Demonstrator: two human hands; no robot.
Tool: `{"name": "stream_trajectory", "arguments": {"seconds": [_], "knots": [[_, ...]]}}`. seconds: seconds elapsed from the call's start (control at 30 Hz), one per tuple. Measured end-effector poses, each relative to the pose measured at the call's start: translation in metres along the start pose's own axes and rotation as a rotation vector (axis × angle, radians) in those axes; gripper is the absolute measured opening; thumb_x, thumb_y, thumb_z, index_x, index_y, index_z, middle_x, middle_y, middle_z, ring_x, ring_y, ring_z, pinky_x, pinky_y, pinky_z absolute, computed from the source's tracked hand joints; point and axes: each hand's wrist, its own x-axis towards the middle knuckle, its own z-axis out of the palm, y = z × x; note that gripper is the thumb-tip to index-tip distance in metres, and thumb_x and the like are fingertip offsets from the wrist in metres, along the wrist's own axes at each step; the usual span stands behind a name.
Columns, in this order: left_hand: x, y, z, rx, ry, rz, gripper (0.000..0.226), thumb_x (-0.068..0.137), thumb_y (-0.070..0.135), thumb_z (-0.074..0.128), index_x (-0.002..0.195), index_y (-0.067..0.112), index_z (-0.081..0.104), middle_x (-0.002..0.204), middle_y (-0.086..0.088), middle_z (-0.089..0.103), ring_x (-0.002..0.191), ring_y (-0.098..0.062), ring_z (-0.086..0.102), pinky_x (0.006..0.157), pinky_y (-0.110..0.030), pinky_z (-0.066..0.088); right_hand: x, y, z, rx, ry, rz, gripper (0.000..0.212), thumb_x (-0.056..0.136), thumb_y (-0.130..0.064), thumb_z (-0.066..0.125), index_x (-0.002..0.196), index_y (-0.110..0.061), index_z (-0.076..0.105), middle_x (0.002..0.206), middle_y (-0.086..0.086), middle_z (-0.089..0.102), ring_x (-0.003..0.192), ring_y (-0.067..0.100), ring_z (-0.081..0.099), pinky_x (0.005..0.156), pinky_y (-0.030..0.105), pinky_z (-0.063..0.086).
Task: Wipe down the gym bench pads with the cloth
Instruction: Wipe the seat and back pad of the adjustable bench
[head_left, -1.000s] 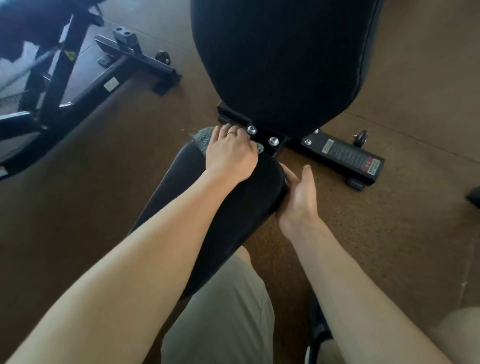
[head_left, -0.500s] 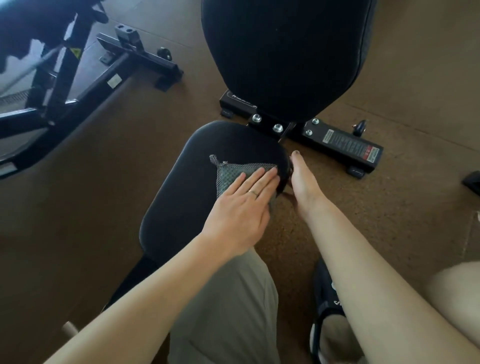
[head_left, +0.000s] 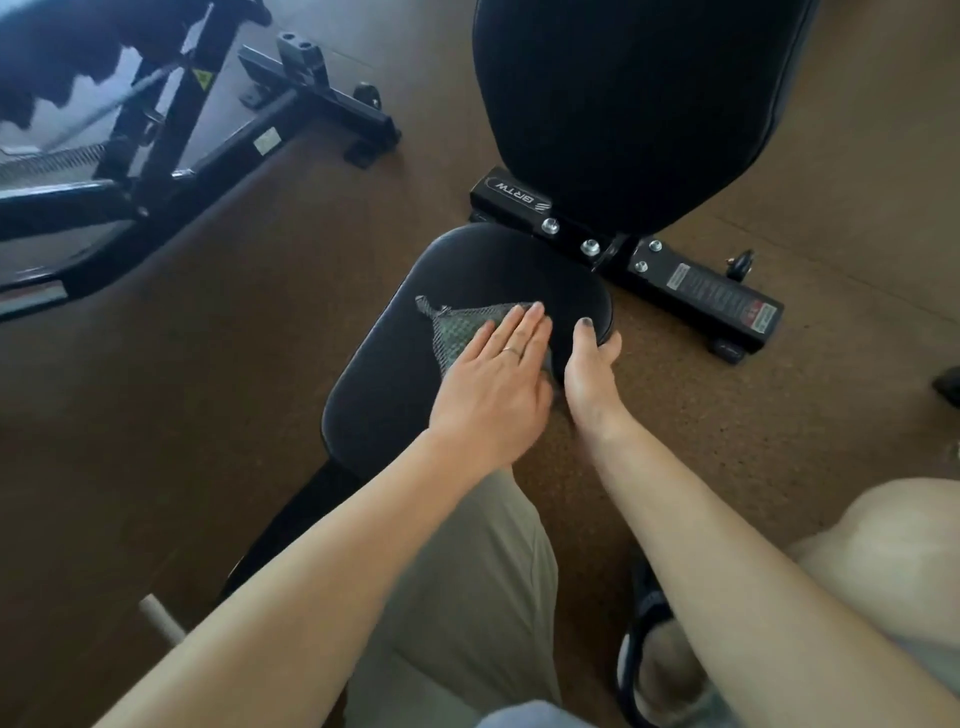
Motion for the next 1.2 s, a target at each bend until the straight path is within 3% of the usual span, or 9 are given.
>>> {"name": "stream_trajectory", "arguments": {"seconds": [0.13,0.37,0.57,0.63,0.83,0.93,1.03,1.13,1.2], "knots": [[0.009,0.007,0.004,0.012,-0.002,-0.016,0.061,0.109,0.037,0.017,0.164,0.015,0.005,0.172,-0.001,-0.002,0.158,-0.013,-0.006,0.129,-0.036,0.0,0.0,-0.002,0.002,0.059,0.015,-0.005,0.074,0.104,-0.061,0.032,0.164,-0.031,-0.001,0.169,0.011,0.021,0.152,0.034,0.028,0.123,0.054,0.025],[-0.117,-0.047,0.0,-0.006,0.033,-0.072,0.056,0.11,0.038,0.017,0.163,0.02,0.014,0.17,0.006,0.007,0.157,-0.007,0.003,0.128,-0.033,0.01,-0.008,-0.004,0.021,0.005,0.188,-0.05,0.071,0.108,-0.053,0.033,0.164,-0.024,-0.002,0.171,0.008,0.017,0.153,0.033,0.026,0.12,0.045,0.026],[-0.046,-0.058,-0.004,-0.045,0.014,-0.26,0.068,0.101,0.048,-0.003,0.164,0.023,0.002,0.171,0.007,-0.004,0.157,-0.01,-0.006,0.129,-0.033,0.001,-0.002,0.006,0.025,-0.048,0.259,-0.133,0.069,0.108,-0.047,0.038,0.163,-0.02,0.007,0.162,0.009,0.033,0.144,0.03,0.041,0.108,0.036,0.036],[-0.028,-0.057,-0.005,-0.027,-0.001,-0.277,0.063,0.105,0.045,0.002,0.164,0.022,-0.002,0.171,0.005,-0.008,0.157,-0.012,-0.009,0.129,-0.034,-0.002,0.0,0.009,0.025,-0.049,0.279,-0.16,0.067,0.108,-0.047,0.039,0.162,-0.018,0.011,0.158,0.009,0.039,0.14,0.03,0.045,0.101,0.033,0.036],[-0.1,-0.053,0.001,-0.069,0.045,-0.287,0.063,0.104,0.043,0.0,0.164,0.024,0.006,0.17,0.009,-0.001,0.157,-0.007,-0.005,0.129,-0.033,0.0,0.005,0.012,0.026,-0.054,0.303,-0.171,0.066,0.108,-0.048,0.038,0.161,-0.018,0.013,0.156,0.01,0.042,0.138,0.03,0.046,0.101,0.033,0.037],[-0.1,-0.065,-0.004,-0.225,0.11,-0.442,0.057,0.108,0.04,0.013,0.164,0.028,0.013,0.17,0.014,0.007,0.156,-0.004,0.0,0.128,-0.031,0.001,0.006,0.012,0.027,-0.08,0.314,-0.171,0.067,0.108,-0.049,0.037,0.161,-0.017,0.014,0.155,0.011,0.043,0.137,0.031,0.047,0.111,0.042,0.041],[-0.07,-0.081,-0.013,-0.471,0.163,-0.657,0.052,0.11,0.033,0.025,0.162,0.027,0.026,0.166,0.01,0.027,0.152,-0.012,0.025,0.121,-0.036,0.025,0.007,0.014,0.027,-0.093,0.333,-0.187,0.064,0.108,-0.048,0.037,0.159,-0.015,0.017,0.149,0.011,0.047,0.132,0.03,0.051,0.107,0.042,0.043],[-0.049,-0.1,-0.022,-0.641,0.123,-0.834,0.04,0.108,0.033,0.027,0.127,0.021,0.06,0.134,-0.006,0.062,0.111,-0.025,0.055,0.091,-0.038,0.041,0.006,0.014,0.028,-0.091,0.328,-0.204,0.062,0.108,-0.048,0.037,0.158,-0.016,0.018,0.147,0.01,0.049,0.129,0.028,0.053,0.098,0.035,0.043],[-0.048,-0.103,-0.02,-0.705,0.19,-0.898,0.037,0.106,0.033,0.028,0.097,0.016,0.06,0.107,-0.006,0.066,0.094,-0.023,0.057,0.08,-0.037,0.039,0.005,0.013,0.028,-0.089,0.329,-0.212,0.062,0.108,-0.047,0.037,0.157,-0.015,0.019,0.146,0.011,0.05,0.127,0.028,0.054,0.094,0.033,0.042]]}}
